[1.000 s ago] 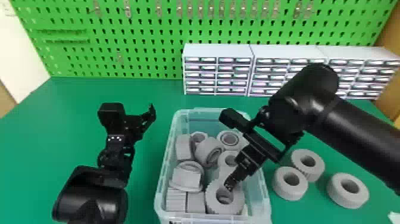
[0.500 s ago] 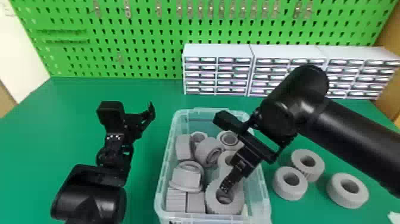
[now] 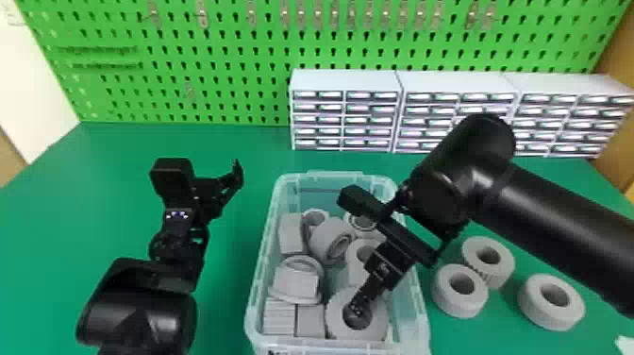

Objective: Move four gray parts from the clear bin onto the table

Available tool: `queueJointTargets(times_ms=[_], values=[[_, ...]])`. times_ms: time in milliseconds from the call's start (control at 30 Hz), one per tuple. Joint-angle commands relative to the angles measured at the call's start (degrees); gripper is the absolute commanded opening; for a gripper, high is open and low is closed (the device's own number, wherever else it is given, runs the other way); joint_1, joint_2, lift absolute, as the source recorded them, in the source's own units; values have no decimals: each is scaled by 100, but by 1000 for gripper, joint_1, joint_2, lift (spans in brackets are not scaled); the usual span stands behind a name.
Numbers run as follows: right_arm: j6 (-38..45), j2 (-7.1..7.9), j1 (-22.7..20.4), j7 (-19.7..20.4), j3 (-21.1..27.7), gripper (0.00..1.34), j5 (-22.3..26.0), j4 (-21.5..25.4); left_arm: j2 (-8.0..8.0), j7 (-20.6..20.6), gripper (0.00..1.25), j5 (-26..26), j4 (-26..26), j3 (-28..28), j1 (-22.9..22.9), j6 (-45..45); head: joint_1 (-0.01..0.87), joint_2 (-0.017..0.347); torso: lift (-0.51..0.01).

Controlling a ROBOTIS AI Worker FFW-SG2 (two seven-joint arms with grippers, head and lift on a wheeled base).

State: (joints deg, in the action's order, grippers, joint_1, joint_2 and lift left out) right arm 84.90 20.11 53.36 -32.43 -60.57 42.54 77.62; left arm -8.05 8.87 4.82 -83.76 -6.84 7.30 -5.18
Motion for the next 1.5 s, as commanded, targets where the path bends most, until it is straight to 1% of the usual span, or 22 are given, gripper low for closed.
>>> queueJointTargets(times_ms=[0, 100, 200, 267, 600, 867, 967, 1100, 1300, 1467], values=[[0, 1, -1, 0, -7, 565, 0, -10, -39, 1, 1147, 28, 0, -19, -9, 0, 693, 72, -52], [0, 1, 8, 0, -16, 480, -17, -10, -56, 19, 1147, 37, 0, -28, -9, 0, 693, 72, -52], [0, 1, 16, 0, 10, 336, -88, 16, -65, 36, 1147, 46, 0, -19, -18, 0, 693, 72, -52], [0, 1, 8, 0, 28, 305, -167, 51, -65, 36, 1147, 46, 0, -28, -27, 0, 693, 72, -52], [-9, 1, 8, -71, 116, 305, -228, 78, -74, 45, 1147, 63, 0, -28, -35, 0, 693, 72, -52], [-9, 37, 8, -325, 283, 305, -474, 245, -74, 45, 1147, 63, 0, -46, -44, 0, 693, 72, -52], [9, 28, 8, -457, 388, 305, -659, 297, -74, 54, 1147, 72, 0, -63, -44, 0, 693, 72, -52], [18, 10, 8, -800, 494, 305, -1046, 341, -74, 54, 1147, 72, 0, -63, -44, 0, 693, 72, -52], [18, 19, 25, -1090, 599, 305, -1353, 394, -74, 54, 1147, 72, 0, -63, -44, 0, 693, 72, -52], [35, 54, 60, -1283, 678, 305, -1582, 455, -74, 54, 1147, 72, 0, -63, -53, 0, 693, 72, -52]])
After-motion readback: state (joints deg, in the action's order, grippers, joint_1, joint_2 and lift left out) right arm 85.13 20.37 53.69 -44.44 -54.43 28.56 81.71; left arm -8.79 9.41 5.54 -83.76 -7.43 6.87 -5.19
